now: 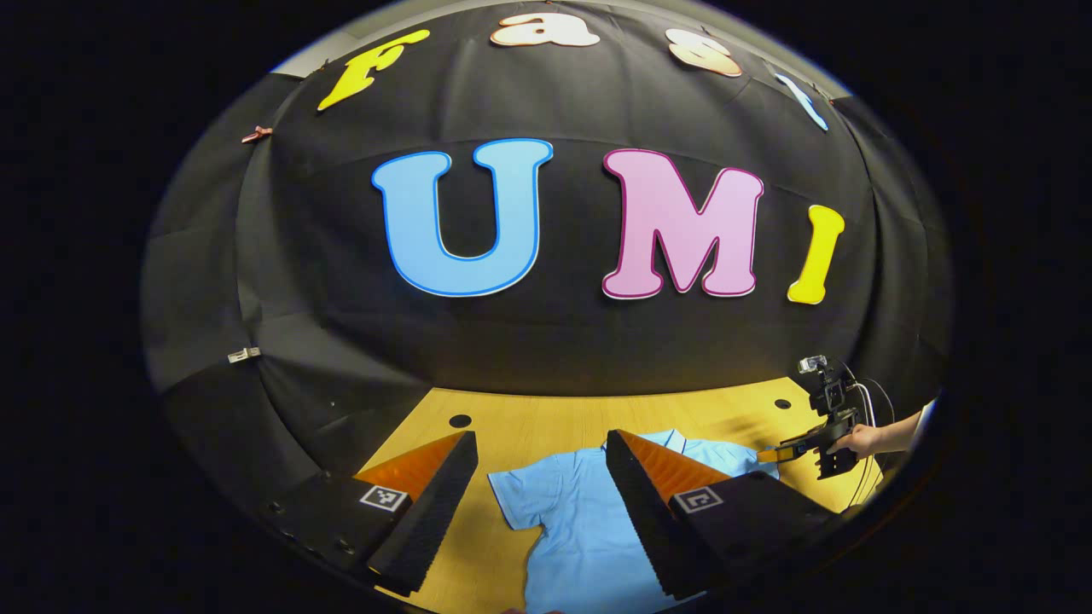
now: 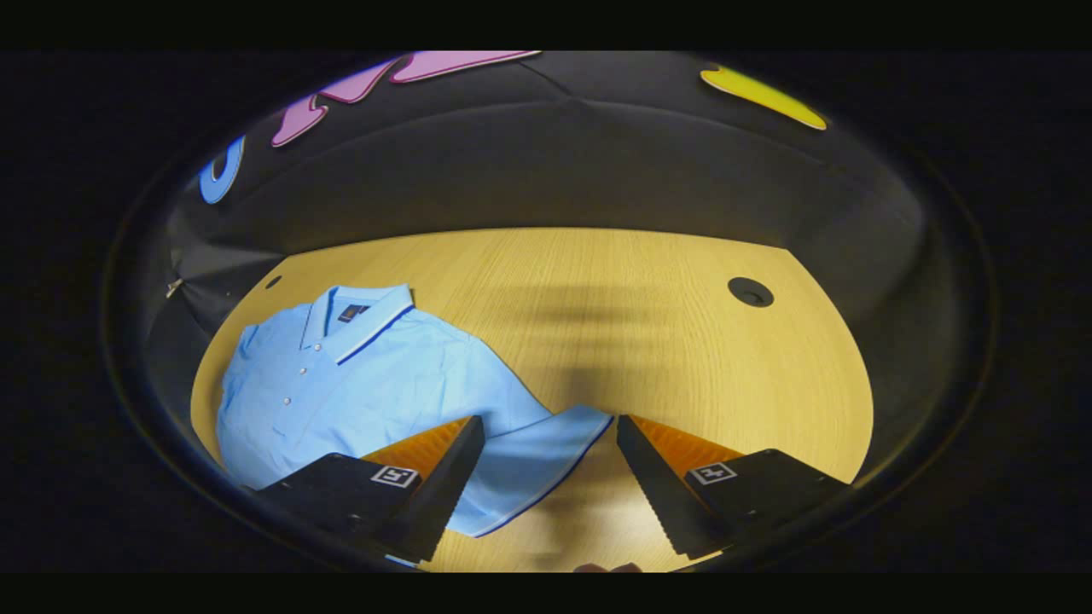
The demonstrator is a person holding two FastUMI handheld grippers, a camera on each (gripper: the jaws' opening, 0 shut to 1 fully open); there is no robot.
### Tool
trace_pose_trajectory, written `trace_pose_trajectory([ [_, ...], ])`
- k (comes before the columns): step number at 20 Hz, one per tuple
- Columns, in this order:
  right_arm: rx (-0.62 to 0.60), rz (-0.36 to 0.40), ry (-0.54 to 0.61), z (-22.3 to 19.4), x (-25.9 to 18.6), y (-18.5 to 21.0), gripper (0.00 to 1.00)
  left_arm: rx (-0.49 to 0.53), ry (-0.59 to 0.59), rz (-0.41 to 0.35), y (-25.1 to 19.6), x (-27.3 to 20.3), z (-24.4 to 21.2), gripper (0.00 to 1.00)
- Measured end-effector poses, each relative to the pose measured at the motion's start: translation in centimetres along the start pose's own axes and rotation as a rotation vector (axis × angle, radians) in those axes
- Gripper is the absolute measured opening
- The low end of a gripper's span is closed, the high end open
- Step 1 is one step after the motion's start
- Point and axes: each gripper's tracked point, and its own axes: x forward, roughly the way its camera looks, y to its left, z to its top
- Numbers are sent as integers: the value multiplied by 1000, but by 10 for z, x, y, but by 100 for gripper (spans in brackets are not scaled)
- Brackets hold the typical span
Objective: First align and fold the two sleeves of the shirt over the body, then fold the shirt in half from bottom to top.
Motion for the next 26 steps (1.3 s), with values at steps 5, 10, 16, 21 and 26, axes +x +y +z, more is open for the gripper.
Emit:
trace_pose_trajectory([
  [5, -36, -22, 26, -3, 10, 4, 95, 20, 4, 2, -6, 8, 2, 97],
  [10, -11, 28, 30, -4, 10, 15, 27, 7, 9, 16, 0, 2, -3, 96],
  [16, 128, 108, 6, 7, 1, 31, 5, -7, 6, 48, 18, -15, -8, 96],
  [21, 181, 291, -158, 76, -43, 110, 10, -19, -6, 50, 22, -28, -7, 96],
  [26, 18, 284, -131, 67, -26, 166, 4, 8, 6, 51, 29, -38, -16, 96],
])
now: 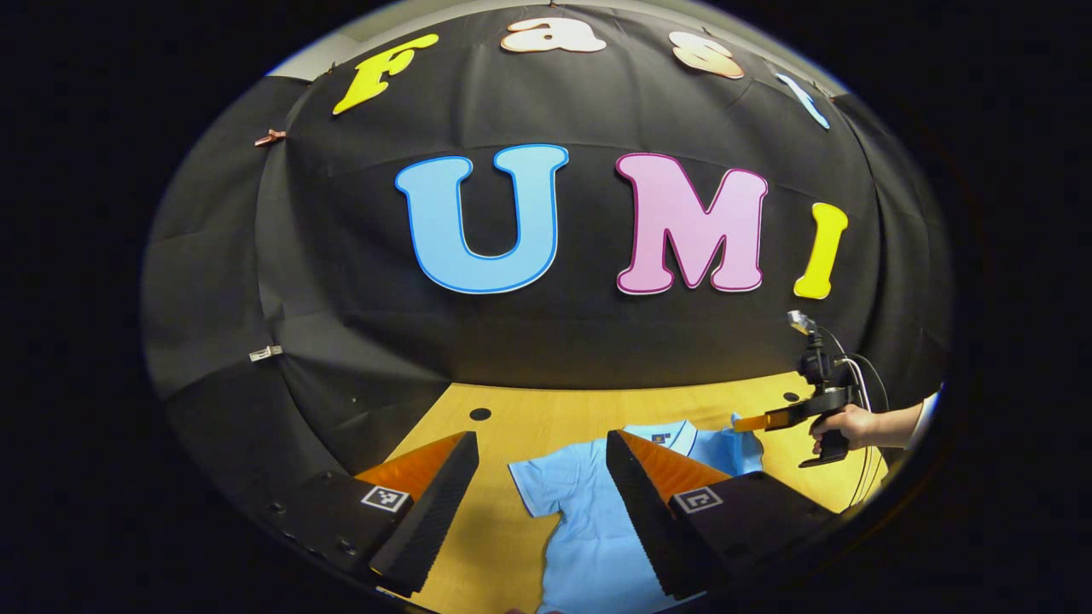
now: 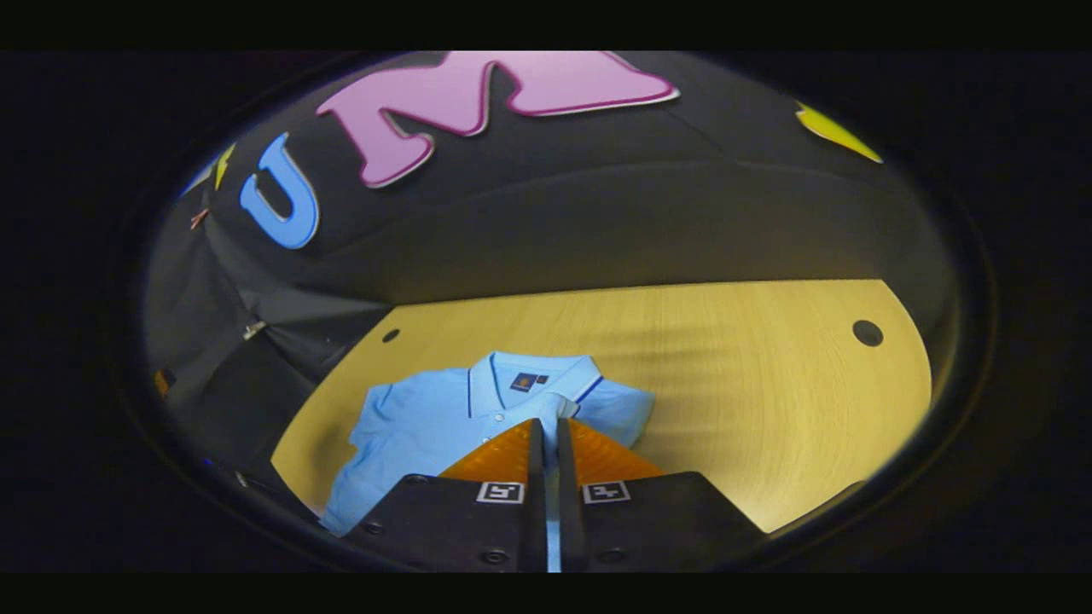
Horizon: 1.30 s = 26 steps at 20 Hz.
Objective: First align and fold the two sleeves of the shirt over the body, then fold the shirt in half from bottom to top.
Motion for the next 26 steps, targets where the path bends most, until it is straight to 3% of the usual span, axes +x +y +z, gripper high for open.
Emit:
trace_pose_trajectory([
  [1, -39, -38, 51, -17, 9, -5, 16, 2, 8, -1, 2, -1, -4, 96],
  [2, -77, -79, 98, -33, 16, -13, 3, 1, 18, -4, 3, -1, -9, 96],
  [3, -108, -111, 129, -50, 23, -21, 17, -1, 30, -8, 4, 0, -14, 97],
  [4, -131, -130, 149, -60, 26, -25, 17, -5, 51, -19, 4, 5, -25, 97],
  [5, -144, -133, 168, -68, 25, -25, 10, -13, 74, -23, 6, 9, -35, 96],
  [6, -149, -113, 186, -75, 23, -21, 30, -24, 98, -36, 6, 16, -45, 97],
  [10, -133, -51, 114, -56, -6, -8, 71, -123, 198, -64, 13, 67, -88, 97],
  [11, -104, -31, 72, -45, -21, -1, 66, -139, 214, -65, 16, 87, -96, 97],
  [12, -72, -8, 38, -36, -37, 7, 81, -146, 228, -63, 21, 107, -103, 98],
  [16, -33, 6, -60, -21, -95, 6, 85, -159, 313, -61, 31, 187, -133, 97],
  [19, -2, -13, -71, -23, -125, -10, 85, -29, 395, -20, 47, 241, -169, 98],
  [23, 29, -79, -44, -40, -130, -51, 85, 20, 505, -6, 38, 275, -214, 97],
  [26, 73, -77, -25, -46, -122, -58, 85, 43, 547, -17, 31, 285, -232, 96],
])
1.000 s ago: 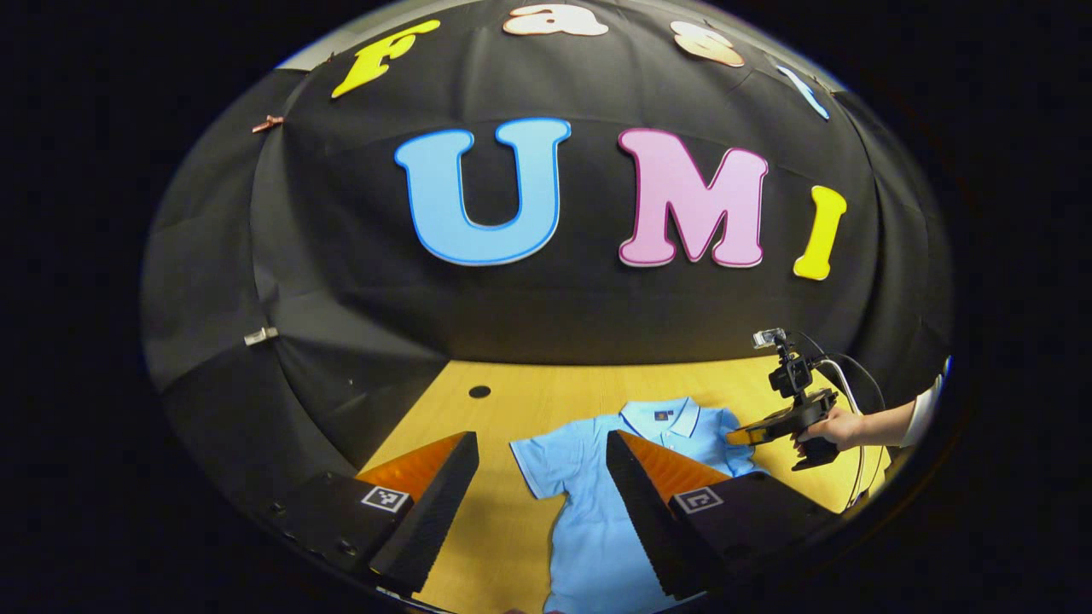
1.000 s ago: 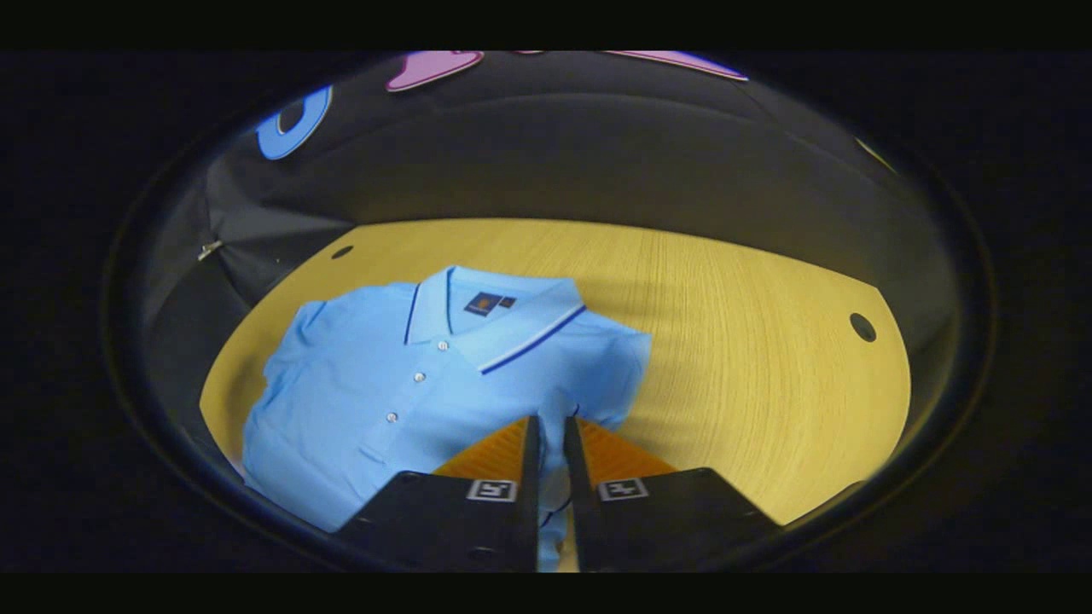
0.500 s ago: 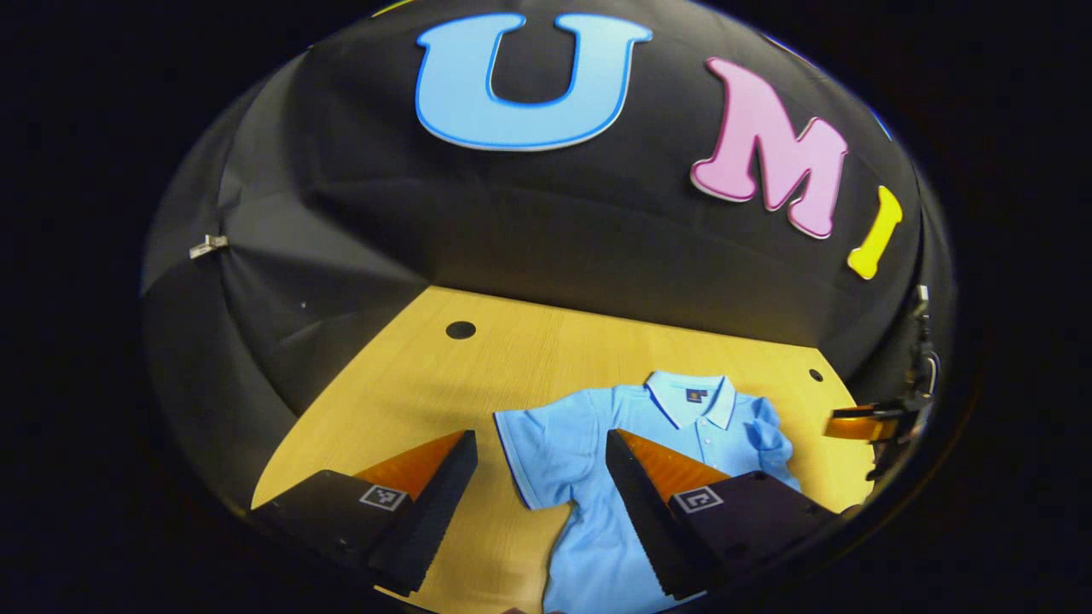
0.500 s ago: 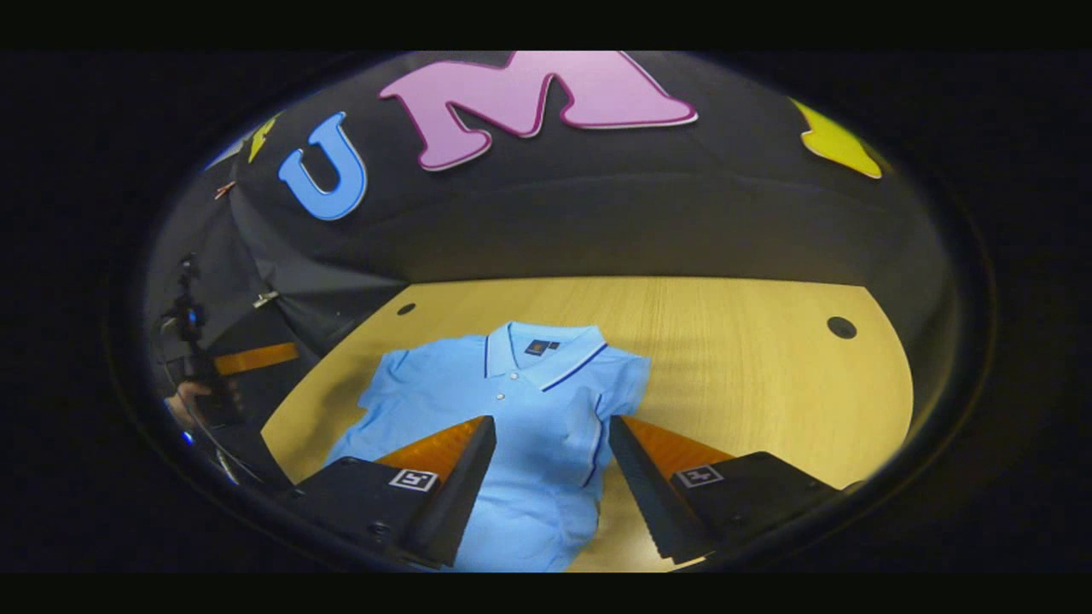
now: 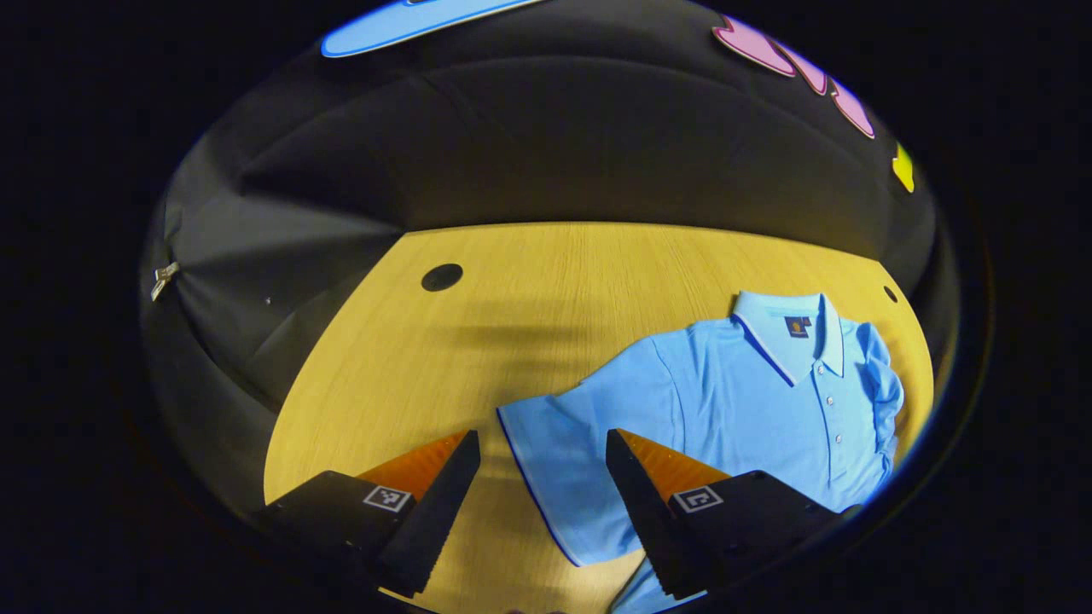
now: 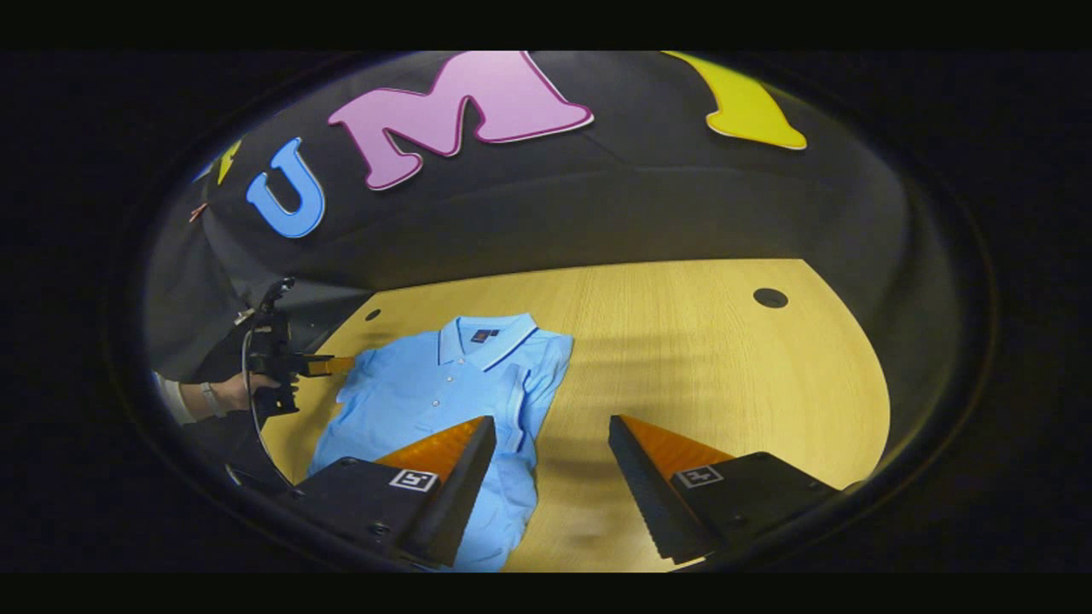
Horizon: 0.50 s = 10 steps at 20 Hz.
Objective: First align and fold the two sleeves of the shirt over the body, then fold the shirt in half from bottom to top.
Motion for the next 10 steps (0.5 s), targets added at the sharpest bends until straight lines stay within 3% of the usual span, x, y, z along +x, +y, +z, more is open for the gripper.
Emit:
trace_pose_trajectory([
  [4, 1, 37, 8, 0, 10, 15, 85, -45, 54, -70, -16, 14, -13, 99],
  [7, 11, 74, 22, -2, 16, 30, 85, -26, 26, -76, -13, 15, -14, 94],
  [10, 13, 82, 18, -2, 14, 23, 85, -17, 28, -70, -23, 7, -9, 21],
])
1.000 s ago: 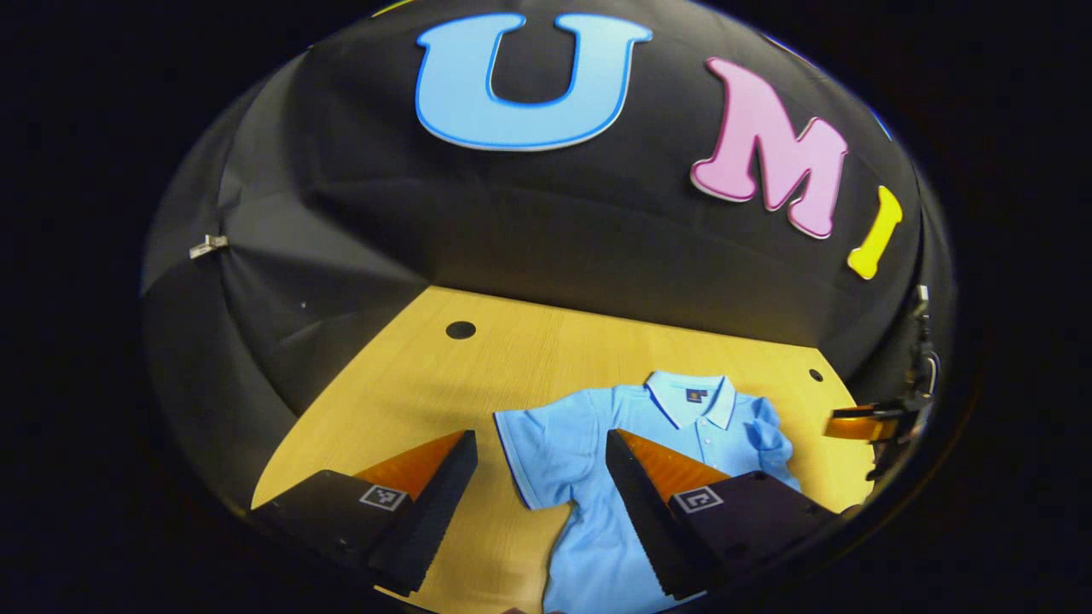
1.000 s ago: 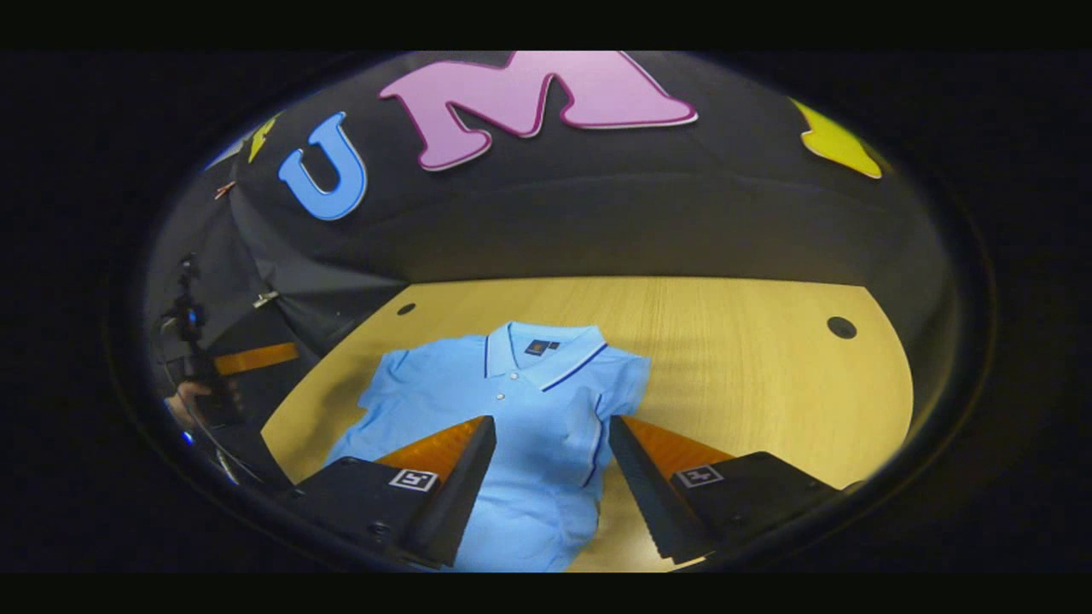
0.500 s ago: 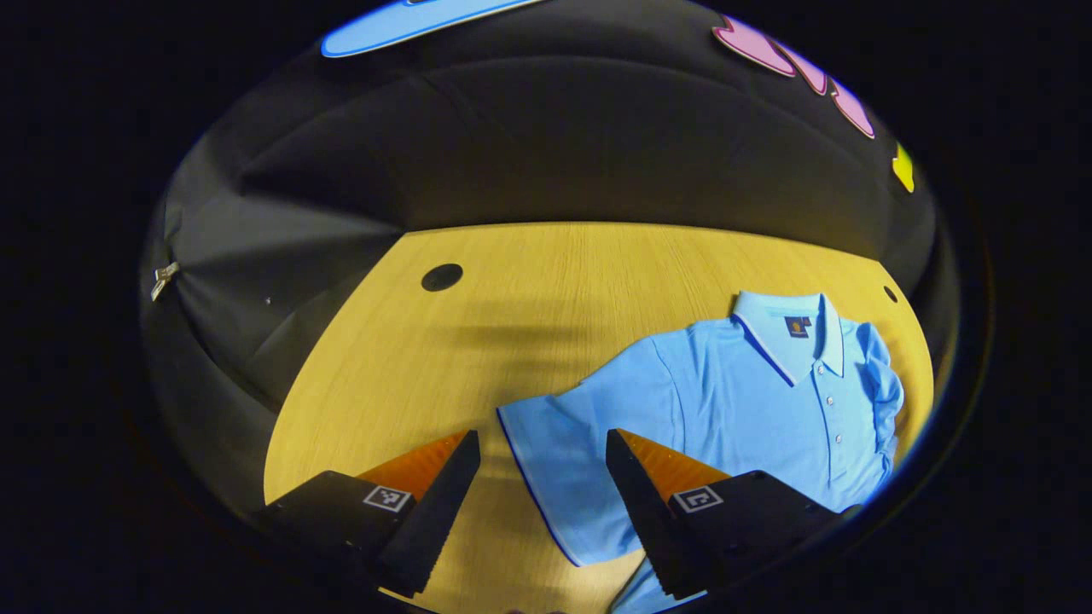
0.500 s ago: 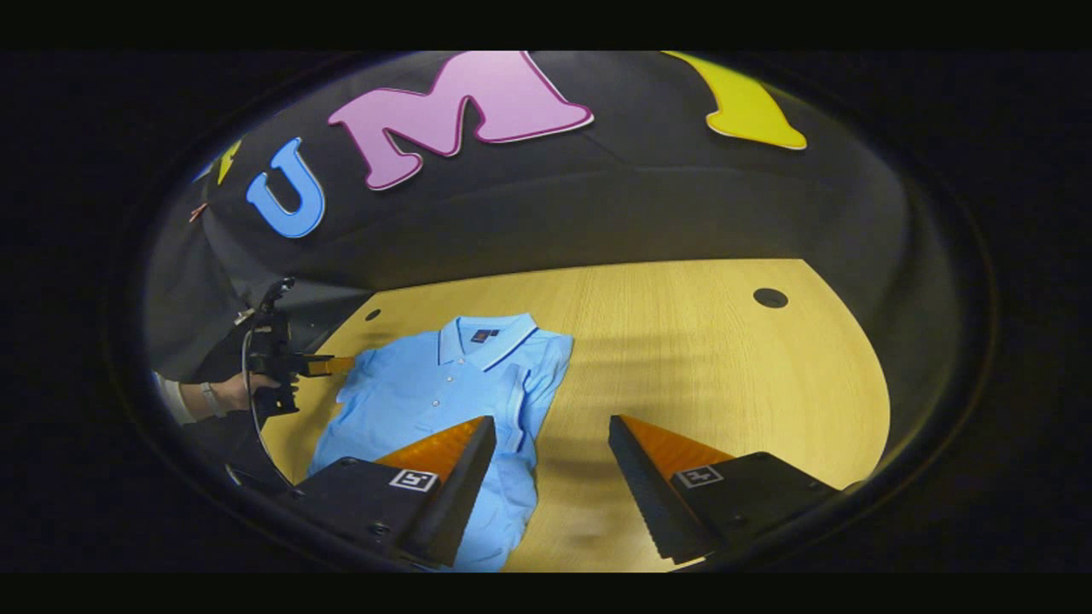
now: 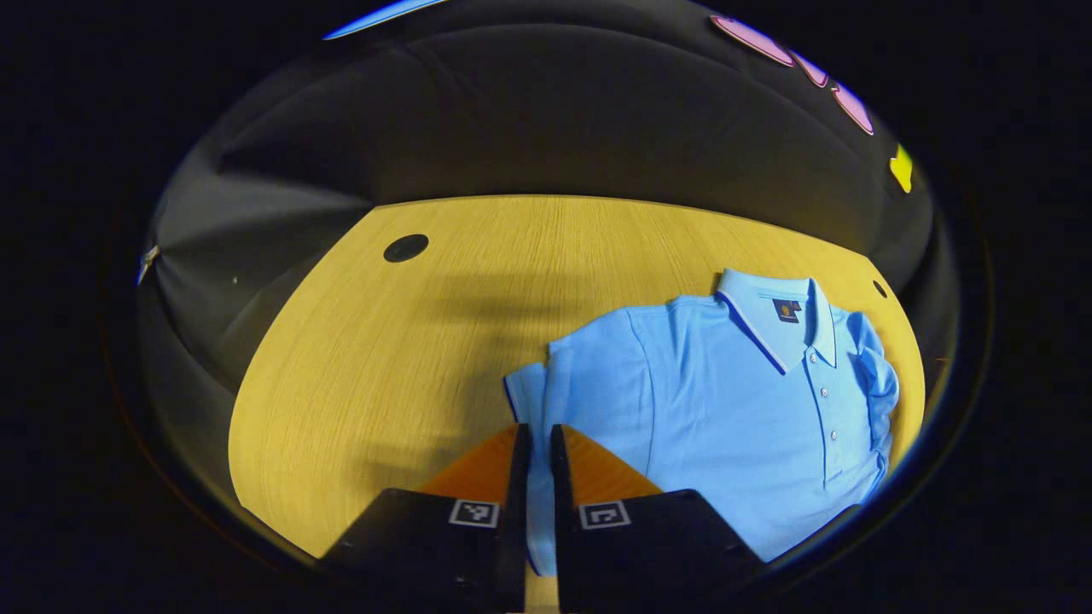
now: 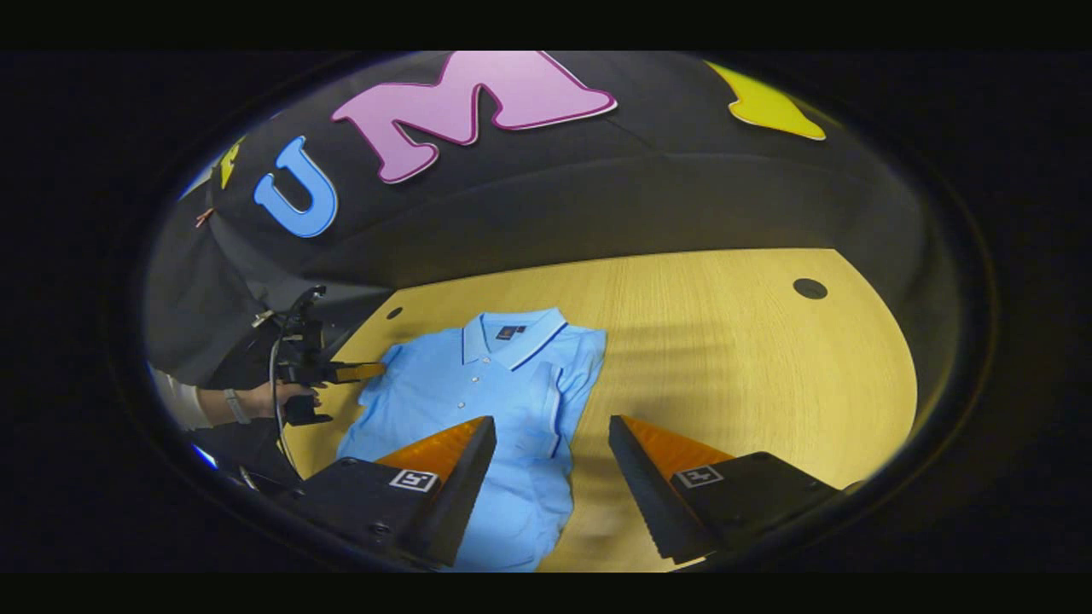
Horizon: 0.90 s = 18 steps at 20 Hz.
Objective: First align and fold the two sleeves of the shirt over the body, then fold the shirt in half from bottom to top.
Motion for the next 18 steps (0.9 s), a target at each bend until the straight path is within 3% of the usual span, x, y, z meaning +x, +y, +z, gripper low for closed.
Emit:
trace_pose_trajectory([
  [3, 2, -11, -1, 2, -4, -4, 85, -31, 2, -74, -20, -9, 5, 7],
  [7, -5, -17, -11, 2, -7, -6, 85, -10, -108, -181, -49, -48, 36, 6],
  [10, -15, -15, -14, 1, -9, -1, 85, 52, -113, -246, -77, -64, 40, 6],
  [16, -77, -13, 2, -12, -15, 10, 85, 103, -12, -266, -115, -38, 10, 7],
  [18, -82, -11, 10, -18, -19, 13, 85, 126, 59, -250, -117, -25, -9, 12],
])
